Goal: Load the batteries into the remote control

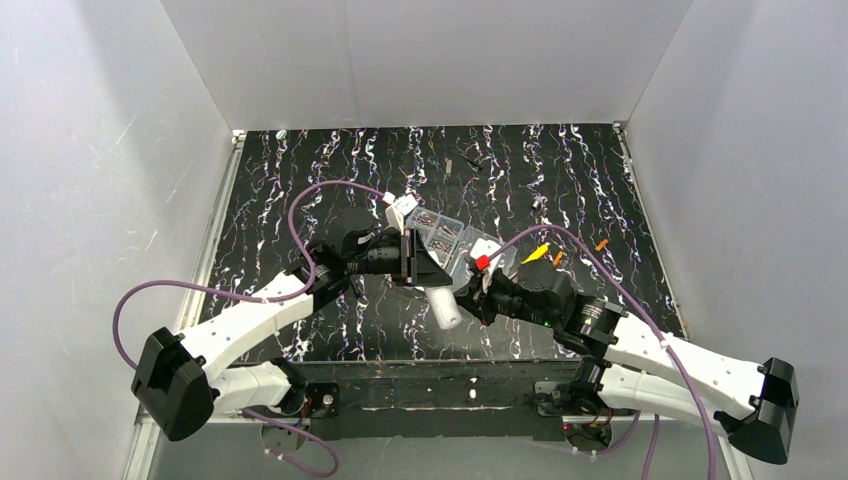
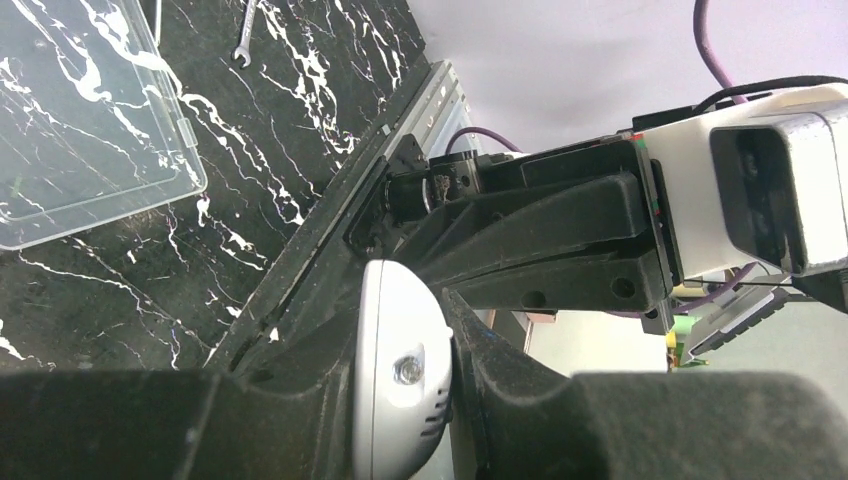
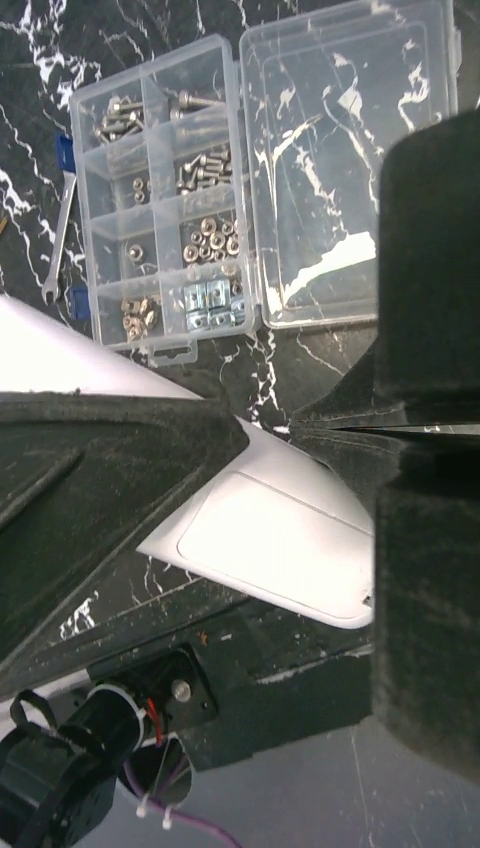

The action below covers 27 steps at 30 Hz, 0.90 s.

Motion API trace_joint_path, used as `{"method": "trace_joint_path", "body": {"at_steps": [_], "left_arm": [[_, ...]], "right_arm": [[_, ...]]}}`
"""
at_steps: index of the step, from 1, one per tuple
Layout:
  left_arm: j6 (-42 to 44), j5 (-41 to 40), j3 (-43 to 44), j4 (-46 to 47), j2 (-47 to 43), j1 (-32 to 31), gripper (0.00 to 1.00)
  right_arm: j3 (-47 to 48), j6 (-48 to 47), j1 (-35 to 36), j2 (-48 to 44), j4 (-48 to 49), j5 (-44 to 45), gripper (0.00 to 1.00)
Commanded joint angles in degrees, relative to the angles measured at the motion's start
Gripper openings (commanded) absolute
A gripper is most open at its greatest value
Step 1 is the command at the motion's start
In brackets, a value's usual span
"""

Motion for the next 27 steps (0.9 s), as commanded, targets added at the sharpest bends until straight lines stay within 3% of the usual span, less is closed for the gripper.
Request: {"method": "trace_joint_path", "body": {"at_steps": [1, 9, 20, 26, 27], "left_arm": [[0.61, -2.48, 0.9, 3.88, 0.25, -0.15, 0.0], [-0.55, -4.64, 2.09, 7.77, 2.88, -0.17, 0.0], [0.36, -5.0, 2.82, 4.02, 3.16, -0.09, 0.0], [1.39, -11.58, 5.46, -3.28, 4.45, -0.08, 0.0], [1.16, -13.55, 5.81, -4.22, 4.61, -0.08, 0.0]], "right_arm": [[3.17, 3.75, 0.18, 0.91, 3.89, -6.96, 0.01], [1.93, 4.01, 0.14, 1.04, 6.08, -6.83, 0.01], [1.93, -2.27, 0.1, -5.72, -1.23, 6.28, 0.01], [3.3, 4.42, 0.09, -6.76, -1.02, 8.34, 0.5], [3.91, 6.69, 0.09, -5.89, -0.54, 8.33, 0.62]]}}
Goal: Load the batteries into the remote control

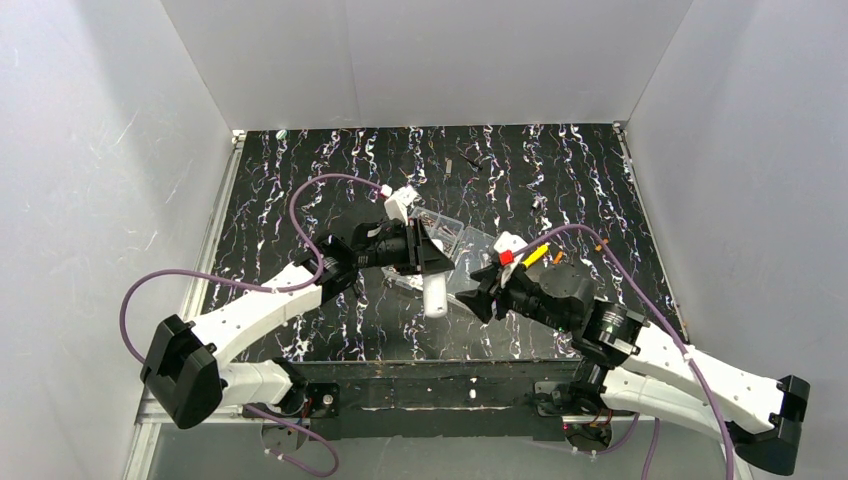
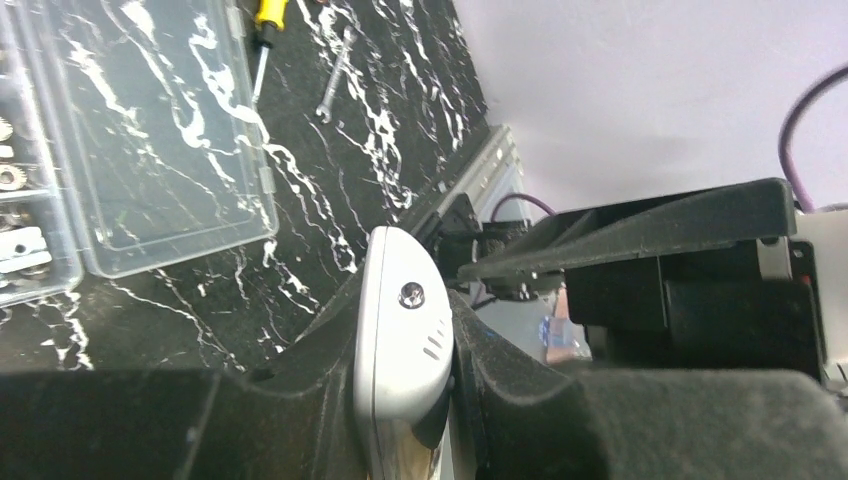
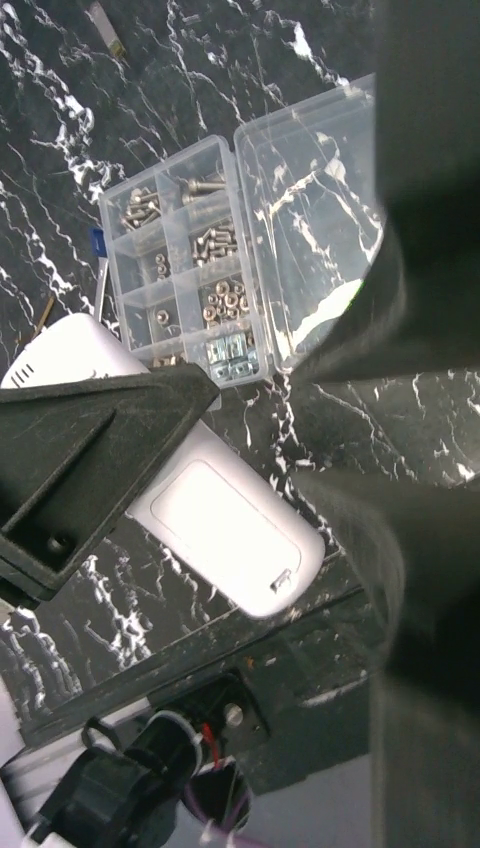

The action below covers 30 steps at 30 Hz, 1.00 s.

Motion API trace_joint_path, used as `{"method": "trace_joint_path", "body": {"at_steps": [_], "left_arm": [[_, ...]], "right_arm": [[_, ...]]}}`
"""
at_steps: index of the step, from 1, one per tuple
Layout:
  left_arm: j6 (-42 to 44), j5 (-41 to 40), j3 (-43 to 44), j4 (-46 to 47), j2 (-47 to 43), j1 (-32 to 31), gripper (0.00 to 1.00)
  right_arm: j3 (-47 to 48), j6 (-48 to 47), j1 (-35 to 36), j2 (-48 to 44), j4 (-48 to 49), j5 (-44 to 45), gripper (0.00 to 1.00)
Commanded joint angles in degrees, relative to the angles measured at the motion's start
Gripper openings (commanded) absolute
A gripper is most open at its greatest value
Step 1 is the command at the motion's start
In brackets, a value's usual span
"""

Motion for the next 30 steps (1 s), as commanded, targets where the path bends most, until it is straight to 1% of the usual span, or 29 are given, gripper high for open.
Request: {"method": "trace_joint_path", "body": {"at_steps": [1, 2, 4, 7, 9, 11, 17, 22, 26, 30], "left_arm": [[0.61, -7.16, 3.72, -4.45, 0.78, -0.1, 0.0], [0.26, -9.06, 4.15, -5.64, 0.95, -0.08, 0.0], [-0.53, -13.52, 5.03, -7.58, 1.01, -0.09, 0.0], [-0.85, -16.29, 6.37, -9.81, 0.93, -0.12, 0.0], [-0.7, -17.76, 7.14, -12.63, 0.46, -0.06, 0.0], [-1.78, -18.25, 6.1, -11.08, -0.19, -0.08, 0.0], [-5.59, -14.65, 5.62, -8.24, -0.67, -0.06, 0.0], [-10.83, -11.81, 3.88, -2.61, 0.48, -0.07, 0.0], [-12.78, -10.45, 3.7, -0.15, 1.57, -0.16, 0.0], [-13.38, -10.44, 4.13, 0.71, 2.2, -0.1, 0.0]], "right_arm": [[4.64, 7.85, 0.13, 2.03, 1.81, 2.44, 0.69], [5.72, 10.38, 0.13, 3.45, 1.81, 2.66, 0.74], [7.56, 14.82, 0.13, 6.11, 1.76, 3.2, 0.78], [8.85, 20.18, 0.13, 8.68, 2.73, 5.57, 0.81], [8.82, 21.41, 0.06, 9.45, 3.48, 7.29, 0.81], [8.88, 22.19, -0.18, 10.19, 3.62, 6.96, 0.81], [6.88, 25.11, -0.8, 11.52, 5.86, 3.78, 0.81], [5.52, 26.68, -2.11, 13.11, 10.65, 0.77, 0.81], [5.24, 27.1, -2.23, 14.81, 11.27, -0.47, 0.81], [5.65, 26.12, -2.49, 16.35, 10.28, 0.22, 0.8]]}}
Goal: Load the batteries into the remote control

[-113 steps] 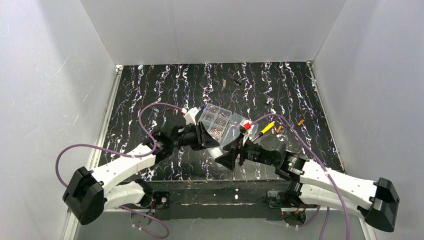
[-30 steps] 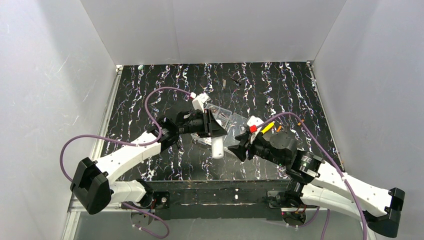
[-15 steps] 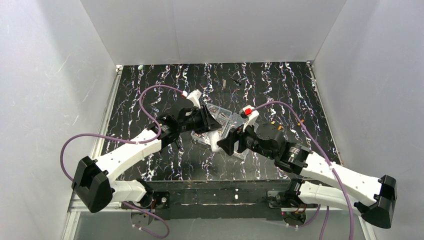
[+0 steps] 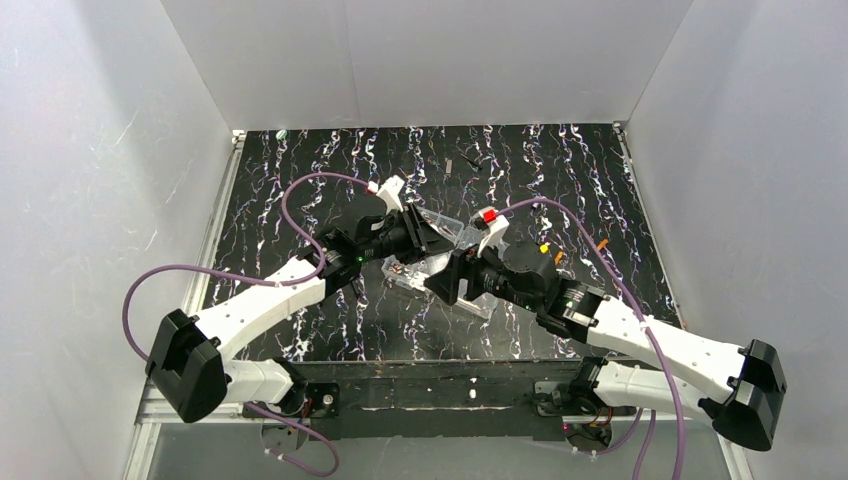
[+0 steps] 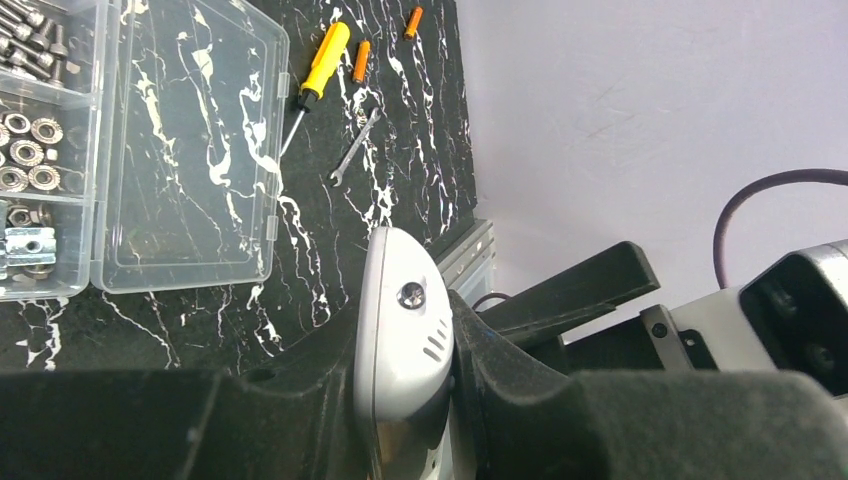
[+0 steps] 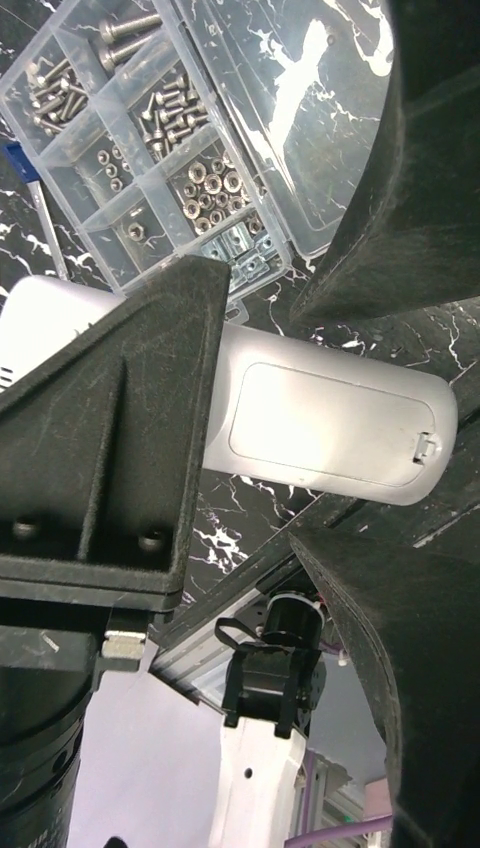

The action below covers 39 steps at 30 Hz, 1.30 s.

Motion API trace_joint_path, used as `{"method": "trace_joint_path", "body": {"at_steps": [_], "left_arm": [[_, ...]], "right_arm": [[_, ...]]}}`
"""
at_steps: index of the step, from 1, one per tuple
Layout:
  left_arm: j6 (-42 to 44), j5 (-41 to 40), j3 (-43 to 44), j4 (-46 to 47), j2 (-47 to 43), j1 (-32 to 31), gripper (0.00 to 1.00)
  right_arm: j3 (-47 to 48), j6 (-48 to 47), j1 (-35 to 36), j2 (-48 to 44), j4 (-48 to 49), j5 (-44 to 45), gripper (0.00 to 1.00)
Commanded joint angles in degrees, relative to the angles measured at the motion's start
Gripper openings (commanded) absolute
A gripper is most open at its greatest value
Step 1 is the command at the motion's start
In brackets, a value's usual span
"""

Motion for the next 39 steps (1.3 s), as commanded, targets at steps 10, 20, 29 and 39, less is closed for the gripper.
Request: {"method": "trace_joint_path", "body": {"at_steps": [10, 20, 29, 39], "left_arm": [[-1.31, 0.6, -0.01, 3.85, 0.61, -0.09, 0.02], [-1.66, 0.17, 0.58, 5.17, 2.33, -0.13, 0.36], [-0.93, 1.79, 1.12, 4.77, 2.45, -0.1, 0.23], [-1.16, 3.21, 1.57, 5.99, 3.49, -0.13, 0.0]], "right_arm": [[2.31, -8.57, -0.53, 1.82, -1.8, -0.11, 0.43], [2.66, -9.55, -0.72, 0.99, -6.16, 2.35, 0.01], [2.07, -10.24, -3.13, -0.56, -7.08, 3.39, 0.01], [2.5, -13.52, -4.57, -2.18, -7.3, 2.2, 0.4]]}}
